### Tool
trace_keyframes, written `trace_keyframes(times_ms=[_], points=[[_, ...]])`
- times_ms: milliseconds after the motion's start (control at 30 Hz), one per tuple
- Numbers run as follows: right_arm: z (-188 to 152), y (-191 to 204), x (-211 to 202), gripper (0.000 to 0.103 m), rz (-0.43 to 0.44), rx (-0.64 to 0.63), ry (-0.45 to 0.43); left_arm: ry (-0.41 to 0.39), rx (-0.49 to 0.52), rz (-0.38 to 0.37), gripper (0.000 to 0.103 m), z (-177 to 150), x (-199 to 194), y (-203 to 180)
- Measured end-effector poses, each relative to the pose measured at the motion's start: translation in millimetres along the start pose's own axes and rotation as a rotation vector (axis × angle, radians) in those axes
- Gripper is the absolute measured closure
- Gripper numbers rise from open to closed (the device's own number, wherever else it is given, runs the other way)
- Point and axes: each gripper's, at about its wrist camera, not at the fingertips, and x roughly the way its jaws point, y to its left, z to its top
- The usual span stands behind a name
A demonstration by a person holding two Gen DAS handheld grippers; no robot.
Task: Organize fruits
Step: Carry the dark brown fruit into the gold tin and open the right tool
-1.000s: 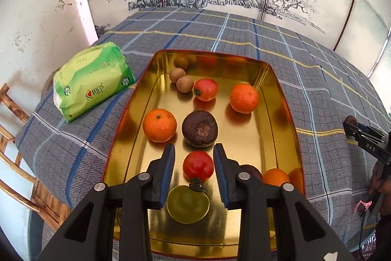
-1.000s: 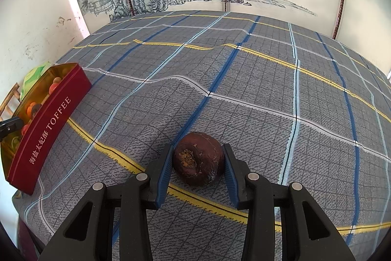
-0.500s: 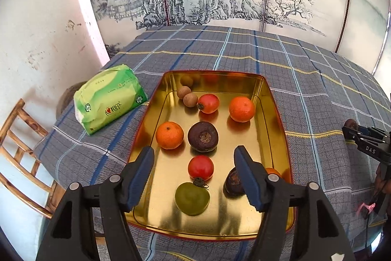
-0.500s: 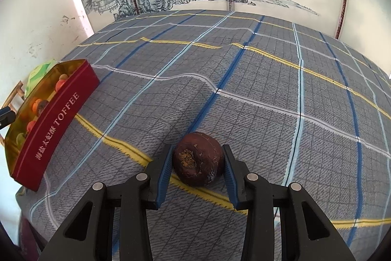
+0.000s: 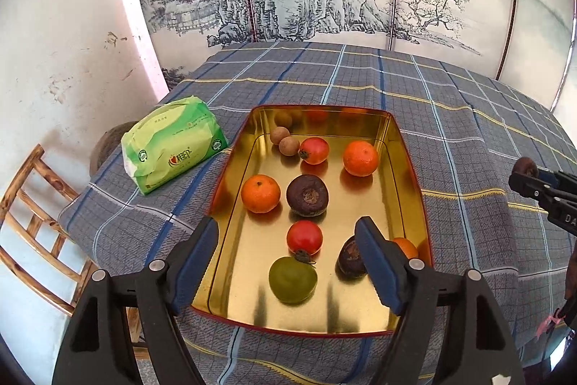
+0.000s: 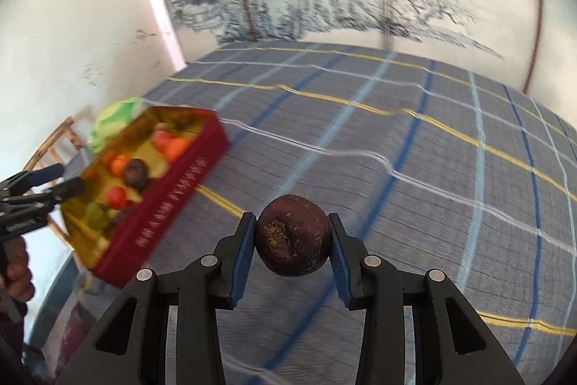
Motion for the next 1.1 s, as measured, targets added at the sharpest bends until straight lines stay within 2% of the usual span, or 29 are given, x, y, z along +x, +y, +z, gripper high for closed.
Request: trace_keyframes(times_ms=[233, 600, 867, 1100], points=[[15.8, 59.2, 6.3, 0.063, 0.089, -0.081, -0.002, 0.006, -0.019, 0.008, 0.025, -5.3, 1.1, 11.2], [34.6, 119.8, 46.0, 0.063, 0.214, -0.124, 0.065, 0.027, -0.069, -0.017, 0.024, -14.9, 10.1, 31.7], [43.3, 152.7, 77.6, 0.063, 0.255, -0.162, 0.114, 0.015, -0.059, -0.039, 0.024, -21.6, 11.7, 36.9], [50.4, 158.6, 98.5, 0.062, 0.247, -0.155, 0.142, 0.002, -0.088, -0.067, 0.02, -23.1, 16.8, 44.7]])
